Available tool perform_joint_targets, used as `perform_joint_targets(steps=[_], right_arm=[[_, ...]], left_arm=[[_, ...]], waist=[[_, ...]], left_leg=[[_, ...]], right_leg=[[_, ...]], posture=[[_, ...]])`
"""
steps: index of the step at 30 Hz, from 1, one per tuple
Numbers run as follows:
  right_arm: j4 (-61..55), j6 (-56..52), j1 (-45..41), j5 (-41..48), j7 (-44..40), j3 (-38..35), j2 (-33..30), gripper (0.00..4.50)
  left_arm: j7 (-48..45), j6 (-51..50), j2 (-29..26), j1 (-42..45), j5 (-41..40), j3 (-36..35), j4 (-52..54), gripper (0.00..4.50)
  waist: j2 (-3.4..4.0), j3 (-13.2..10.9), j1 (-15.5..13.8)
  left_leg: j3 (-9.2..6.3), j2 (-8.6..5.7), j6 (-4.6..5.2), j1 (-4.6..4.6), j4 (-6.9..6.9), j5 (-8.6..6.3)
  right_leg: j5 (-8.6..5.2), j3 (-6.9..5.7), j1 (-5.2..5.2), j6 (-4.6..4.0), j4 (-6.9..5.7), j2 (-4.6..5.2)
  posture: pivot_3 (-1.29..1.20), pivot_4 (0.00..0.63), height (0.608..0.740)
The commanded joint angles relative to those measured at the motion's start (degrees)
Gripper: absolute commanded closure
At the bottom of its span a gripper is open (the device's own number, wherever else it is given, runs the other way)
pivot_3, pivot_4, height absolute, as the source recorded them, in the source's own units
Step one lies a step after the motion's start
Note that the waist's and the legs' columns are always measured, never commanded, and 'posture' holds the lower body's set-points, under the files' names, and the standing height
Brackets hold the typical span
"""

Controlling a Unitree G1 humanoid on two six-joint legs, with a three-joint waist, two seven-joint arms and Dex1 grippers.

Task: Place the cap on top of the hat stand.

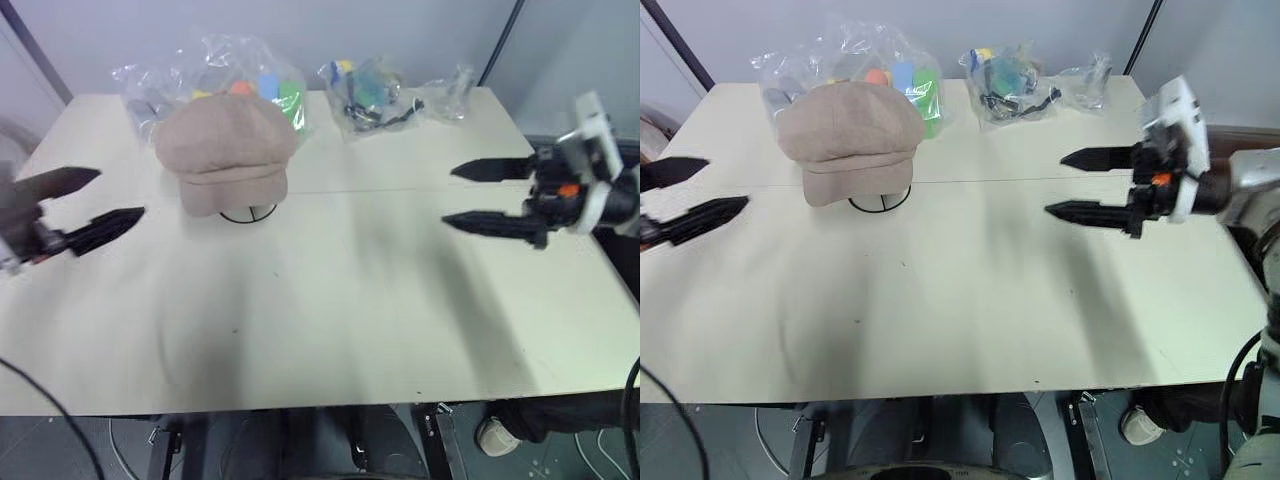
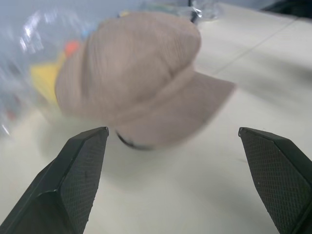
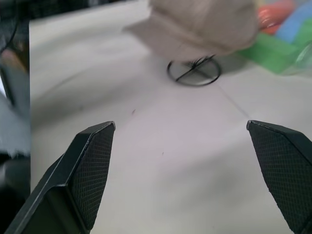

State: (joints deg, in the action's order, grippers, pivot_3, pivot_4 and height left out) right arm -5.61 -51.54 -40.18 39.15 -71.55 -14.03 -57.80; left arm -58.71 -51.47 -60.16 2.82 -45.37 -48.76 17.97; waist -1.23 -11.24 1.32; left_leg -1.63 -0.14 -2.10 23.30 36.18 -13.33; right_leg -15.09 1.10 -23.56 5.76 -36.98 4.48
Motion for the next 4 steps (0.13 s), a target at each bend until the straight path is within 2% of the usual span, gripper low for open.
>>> perform_joint_targets(steps=[1, 4], right_arm=[[5.5, 0.5, -4.0, 0.4, -1.4, 0.9, -1.2, 0.07], [7.3, 1.9, -4.8, -0.5, -1.8, 2.4, -0.7, 0.07]], left_arm=[[-4.8, 0.3, -2.2, -3.8, 0.1, -4.8, -2.9, 0.0], [-5.8, 3.3, -2.7, -5.8, 2.4, -5.0, -4.4, 0.0]], waist=[[0.0, 0.0, -0.1], [-0.01, 0.0, -0.3]], left_leg=[[0.0, 0.0, 0.0, 0.01, 0.0, 0.0], [-0.02, 0.01, 0.0, 0.05, -0.01, 0.0]], right_leg=[[-0.01, 0.0, 0.0, -0.03, 0.01, 0.0], [-0.12, 0.0, -0.03, -0.21, 0.04, 0.03]], posture=[[0.0, 0.15, 0.74], [0.0, 0.15, 0.74]])
